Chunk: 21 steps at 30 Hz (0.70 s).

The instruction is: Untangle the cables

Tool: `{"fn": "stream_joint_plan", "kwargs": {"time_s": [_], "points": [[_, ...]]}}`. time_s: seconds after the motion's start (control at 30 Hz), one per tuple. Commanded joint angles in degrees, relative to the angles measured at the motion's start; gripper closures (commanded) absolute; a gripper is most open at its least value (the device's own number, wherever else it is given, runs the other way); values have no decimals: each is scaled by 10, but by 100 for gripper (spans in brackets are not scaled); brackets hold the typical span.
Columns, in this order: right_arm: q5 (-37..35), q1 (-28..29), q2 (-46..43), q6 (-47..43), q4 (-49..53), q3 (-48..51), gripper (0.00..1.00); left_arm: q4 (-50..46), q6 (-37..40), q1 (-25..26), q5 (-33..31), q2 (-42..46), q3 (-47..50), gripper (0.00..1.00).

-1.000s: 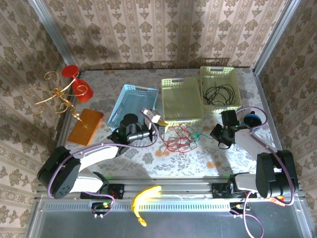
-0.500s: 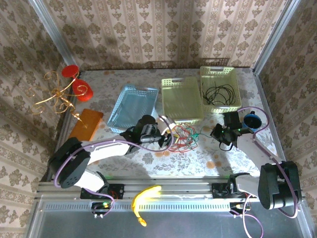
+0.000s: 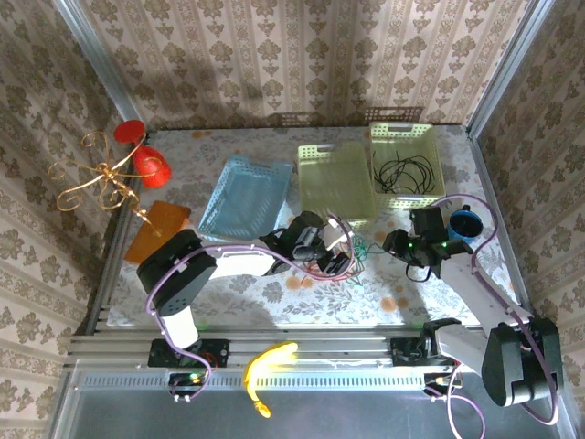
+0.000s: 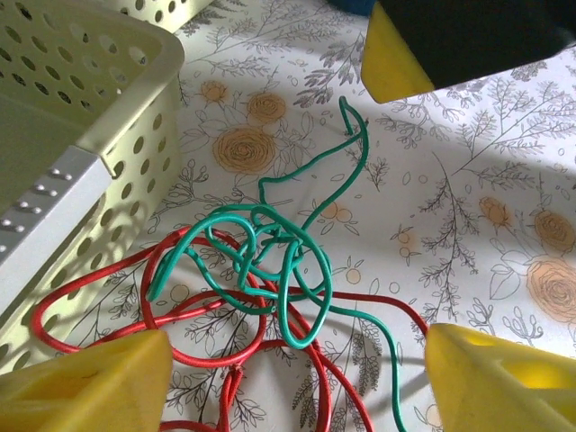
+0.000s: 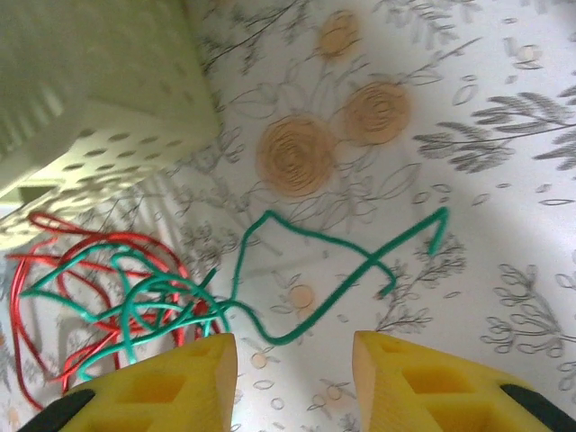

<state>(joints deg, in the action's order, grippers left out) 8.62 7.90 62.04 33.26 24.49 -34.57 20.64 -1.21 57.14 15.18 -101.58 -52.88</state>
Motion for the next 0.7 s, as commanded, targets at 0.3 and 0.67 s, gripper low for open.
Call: {"fn": "stream_joint_plan", "kwargs": {"time_s": [0.3, 0.67], "points": [[78, 81, 149, -64, 15, -102, 65, 26, -6, 2, -11, -56, -48, 46], [116, 81, 237, -71, 4, -125, 69, 29, -29, -15, -78, 49, 70, 38]]}}
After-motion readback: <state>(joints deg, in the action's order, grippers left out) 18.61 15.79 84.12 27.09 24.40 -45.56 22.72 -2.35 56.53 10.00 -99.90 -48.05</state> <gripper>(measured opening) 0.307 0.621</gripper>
